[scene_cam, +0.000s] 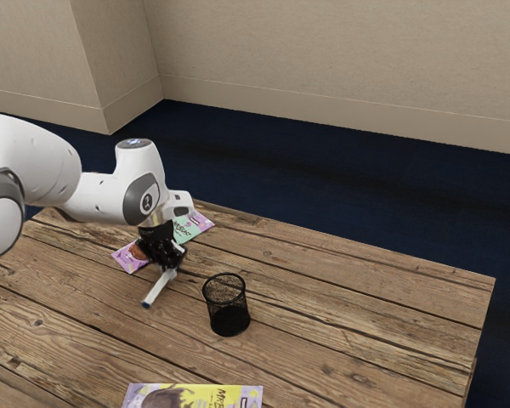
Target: Put the marker into the pen holder.
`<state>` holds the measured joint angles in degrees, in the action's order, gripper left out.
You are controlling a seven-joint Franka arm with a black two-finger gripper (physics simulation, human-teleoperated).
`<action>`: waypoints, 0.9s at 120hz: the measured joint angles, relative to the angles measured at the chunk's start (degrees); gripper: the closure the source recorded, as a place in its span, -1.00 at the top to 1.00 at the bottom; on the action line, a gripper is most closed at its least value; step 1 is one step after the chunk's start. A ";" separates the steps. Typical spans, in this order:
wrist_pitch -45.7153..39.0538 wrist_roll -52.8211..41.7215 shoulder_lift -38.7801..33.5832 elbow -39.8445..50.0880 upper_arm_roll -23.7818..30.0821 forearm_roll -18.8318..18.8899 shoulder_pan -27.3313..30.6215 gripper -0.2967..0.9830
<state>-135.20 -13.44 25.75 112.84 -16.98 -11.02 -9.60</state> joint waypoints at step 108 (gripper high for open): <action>-12.73 3.42 -14.71 3.35 3.21 6.84 -13.91 -0.67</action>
<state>-147.93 -10.02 11.04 116.19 -13.77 -4.18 -23.51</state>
